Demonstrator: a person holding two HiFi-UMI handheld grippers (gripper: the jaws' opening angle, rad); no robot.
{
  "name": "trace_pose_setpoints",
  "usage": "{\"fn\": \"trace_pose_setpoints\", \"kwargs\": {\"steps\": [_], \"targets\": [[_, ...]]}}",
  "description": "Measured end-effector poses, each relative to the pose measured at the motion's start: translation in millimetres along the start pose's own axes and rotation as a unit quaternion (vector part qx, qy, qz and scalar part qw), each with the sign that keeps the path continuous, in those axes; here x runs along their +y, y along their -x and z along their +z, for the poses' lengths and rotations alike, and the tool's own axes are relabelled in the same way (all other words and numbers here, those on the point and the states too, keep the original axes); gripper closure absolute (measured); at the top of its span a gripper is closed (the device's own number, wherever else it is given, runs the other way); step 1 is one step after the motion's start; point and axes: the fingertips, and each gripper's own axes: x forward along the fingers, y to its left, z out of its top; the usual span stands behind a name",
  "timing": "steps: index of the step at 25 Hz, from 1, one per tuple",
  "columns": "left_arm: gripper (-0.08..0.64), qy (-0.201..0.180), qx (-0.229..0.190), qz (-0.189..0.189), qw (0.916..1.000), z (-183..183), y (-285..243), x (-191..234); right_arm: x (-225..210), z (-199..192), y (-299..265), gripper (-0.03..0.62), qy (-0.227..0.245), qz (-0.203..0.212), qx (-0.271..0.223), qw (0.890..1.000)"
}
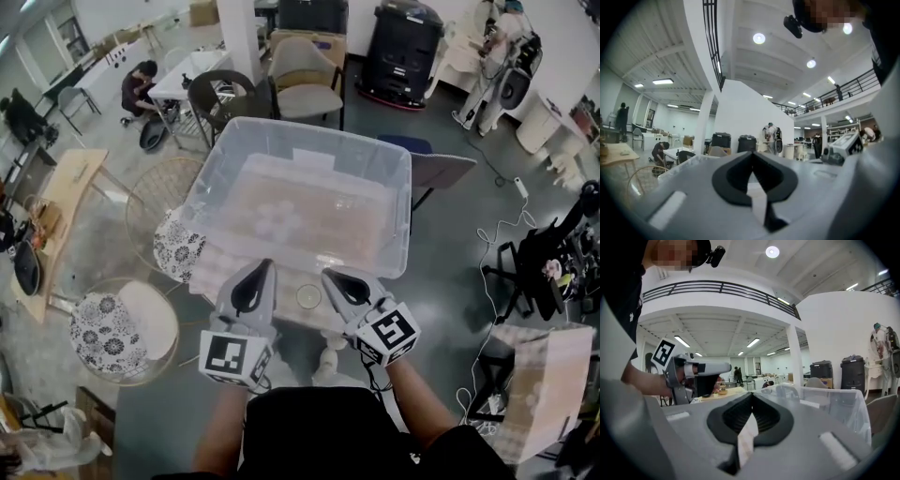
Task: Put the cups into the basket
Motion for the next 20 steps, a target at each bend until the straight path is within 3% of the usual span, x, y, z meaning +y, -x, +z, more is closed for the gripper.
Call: {"fn": "trace_pose_setpoints", "kwargs": {"steps": [6, 11, 14, 20], "targets": [[0.554, 0.005, 0.008, -0.029, 0.9996, -5, 1, 32, 19, -56, -26, 0.591, 0.028, -0.033, 0.089, 0.995], [0.554, 0.008, 0.021, -0.051, 0.9984, -16, -5, 50, 22, -119, -40, 0.591, 0.04, -0.045, 0.168, 0.984], [0.554, 0.009, 0.022, -0.063, 0.9977, -18, -7, 54, 21, -164, -43, 0.589, 0.027, -0.05, 0.223, 0.973], [0.554, 0.01, 0.021, -0.086, 0.996, -21, -11, 58, 22, -252, -46, 0.521, -0.02, -0.055, 0.326, 0.944]]}}
